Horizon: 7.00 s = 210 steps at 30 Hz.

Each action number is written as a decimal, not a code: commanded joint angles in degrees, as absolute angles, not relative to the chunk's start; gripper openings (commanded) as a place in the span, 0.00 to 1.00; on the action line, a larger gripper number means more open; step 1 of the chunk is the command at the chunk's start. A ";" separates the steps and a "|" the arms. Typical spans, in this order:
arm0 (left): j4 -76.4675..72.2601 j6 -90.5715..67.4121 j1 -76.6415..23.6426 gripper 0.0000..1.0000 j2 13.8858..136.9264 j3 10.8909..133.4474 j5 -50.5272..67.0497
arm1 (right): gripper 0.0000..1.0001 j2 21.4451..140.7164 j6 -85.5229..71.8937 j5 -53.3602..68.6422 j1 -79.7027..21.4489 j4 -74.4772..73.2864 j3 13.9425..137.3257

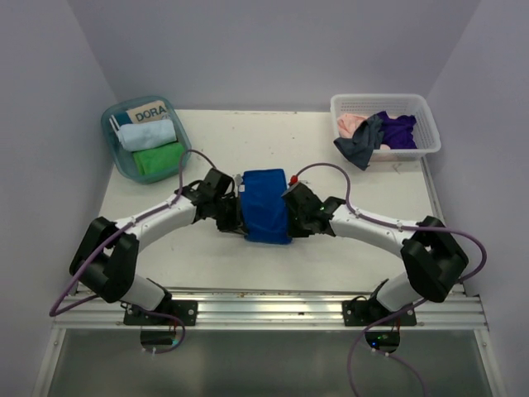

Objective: Roll the towels

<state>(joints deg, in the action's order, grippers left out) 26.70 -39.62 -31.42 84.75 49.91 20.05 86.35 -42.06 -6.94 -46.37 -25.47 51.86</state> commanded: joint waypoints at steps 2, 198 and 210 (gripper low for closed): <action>27.95 -39.90 -30.15 0.00 85.69 54.57 18.37 | 0.00 87.18 -38.59 -10.10 -44.65 -26.36 57.21; 14.59 -41.66 -24.43 0.83 86.39 48.78 24.26 | 0.00 92.02 -17.93 14.15 -51.06 -5.36 50.98; 15.03 -42.71 -28.39 0.58 93.16 49.30 17.23 | 0.00 91.85 -17.76 13.18 -50.54 -5.97 50.89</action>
